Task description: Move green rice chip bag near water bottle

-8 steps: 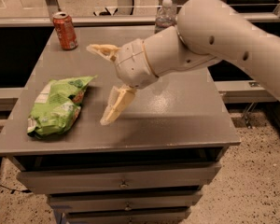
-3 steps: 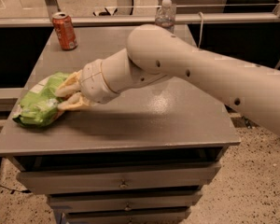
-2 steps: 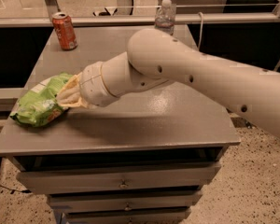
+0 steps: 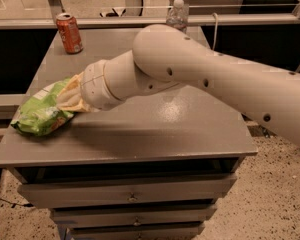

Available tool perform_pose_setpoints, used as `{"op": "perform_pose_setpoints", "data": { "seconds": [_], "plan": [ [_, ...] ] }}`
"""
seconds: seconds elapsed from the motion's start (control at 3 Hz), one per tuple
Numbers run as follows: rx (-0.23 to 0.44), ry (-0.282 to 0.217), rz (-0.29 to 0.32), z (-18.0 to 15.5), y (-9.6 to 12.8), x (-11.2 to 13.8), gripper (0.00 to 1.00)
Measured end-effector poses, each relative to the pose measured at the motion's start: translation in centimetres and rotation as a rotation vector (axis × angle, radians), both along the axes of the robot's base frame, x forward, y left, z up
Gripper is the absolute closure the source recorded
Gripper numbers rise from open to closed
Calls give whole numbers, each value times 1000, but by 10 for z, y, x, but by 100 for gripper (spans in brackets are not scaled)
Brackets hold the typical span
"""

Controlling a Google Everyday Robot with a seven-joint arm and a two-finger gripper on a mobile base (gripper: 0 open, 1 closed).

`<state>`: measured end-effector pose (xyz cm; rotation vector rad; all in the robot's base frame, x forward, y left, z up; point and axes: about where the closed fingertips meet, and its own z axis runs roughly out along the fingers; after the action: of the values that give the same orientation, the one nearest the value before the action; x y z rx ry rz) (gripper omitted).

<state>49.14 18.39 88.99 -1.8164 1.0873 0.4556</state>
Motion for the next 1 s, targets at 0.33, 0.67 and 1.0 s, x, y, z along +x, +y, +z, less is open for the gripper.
{"op": "perform_pose_setpoints", "data": {
  "seconds": [0.33, 0.67, 1.0],
  "plan": [
    [-35, -20, 40, 6, 7, 11, 59],
    [-71, -27, 91, 4, 12, 14, 35],
    [-97, -28, 112, 3, 7, 13, 13]
  ]
}}
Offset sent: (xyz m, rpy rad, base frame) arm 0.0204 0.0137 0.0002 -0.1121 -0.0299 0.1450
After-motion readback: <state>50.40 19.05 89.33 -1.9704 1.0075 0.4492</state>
